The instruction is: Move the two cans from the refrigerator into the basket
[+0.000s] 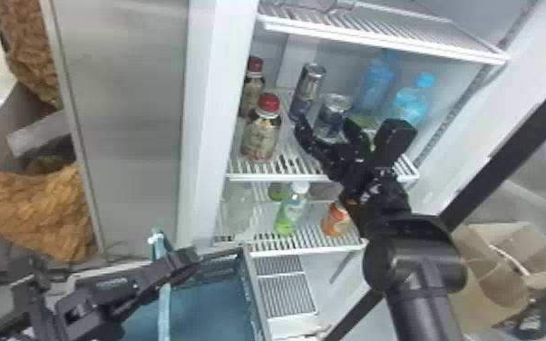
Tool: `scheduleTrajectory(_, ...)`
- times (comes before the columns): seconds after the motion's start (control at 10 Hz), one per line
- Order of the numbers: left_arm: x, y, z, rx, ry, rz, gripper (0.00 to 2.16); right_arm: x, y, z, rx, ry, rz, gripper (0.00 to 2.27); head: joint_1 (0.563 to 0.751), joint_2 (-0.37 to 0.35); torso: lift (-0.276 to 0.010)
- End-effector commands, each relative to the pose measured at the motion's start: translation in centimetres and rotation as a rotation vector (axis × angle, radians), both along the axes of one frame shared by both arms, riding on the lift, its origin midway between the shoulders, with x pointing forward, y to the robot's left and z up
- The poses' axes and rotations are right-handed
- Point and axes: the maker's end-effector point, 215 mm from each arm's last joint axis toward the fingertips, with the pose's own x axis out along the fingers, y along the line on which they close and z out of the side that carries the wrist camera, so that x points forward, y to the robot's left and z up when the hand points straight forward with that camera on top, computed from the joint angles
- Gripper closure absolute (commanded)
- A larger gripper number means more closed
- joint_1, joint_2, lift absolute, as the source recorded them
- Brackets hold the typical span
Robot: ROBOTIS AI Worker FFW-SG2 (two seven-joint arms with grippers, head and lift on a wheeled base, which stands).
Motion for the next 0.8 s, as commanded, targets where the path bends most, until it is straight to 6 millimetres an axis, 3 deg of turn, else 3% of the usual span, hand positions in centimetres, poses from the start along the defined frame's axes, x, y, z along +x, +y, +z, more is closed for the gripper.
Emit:
scheduleTrajectory(0.0, 0.0, -0.1, 0.0, 0.001, 0.0, -0.002, 1.19, 0.4, -0.1, 0.1, -0.004, 0.006, 0.001, 0.18, 0.695, -0.319, -0.031)
scheduleTrajectory(0.2, 0.0, -0.2, 0.0, 0.0, 0.0, -0.004, 1.19, 0.8, 0.1, -0.9, -0.002, 0.051, 0.016, 0.95, 0.695, -0.318, -0.031)
scheduleTrajectory(0.3, 0.0, -0.2, 0.0, 0.0, 0.0, -0.004, 1.19, 0.7, -0.1, -1.3, 0.001, 0.062, 0.016, 1.17, 0.695, -0.317, -0.031)
scheduleTrajectory(0.4, 0.0, -0.1, 0.0, 0.001, 0.0, -0.004, 1.19, 0.5, -0.1, -1.7, -0.005, 0.068, 0.013, 1.29, 0.695, -0.318, -0.031)
scheduleTrajectory(0.7, 0.0, -0.2, 0.1, 0.001, -0.002, -0.006, 1.19, -0.6, 0.0, -0.6, -0.037, 0.046, 0.0, 1.29, 0.695, -0.32, -0.031)
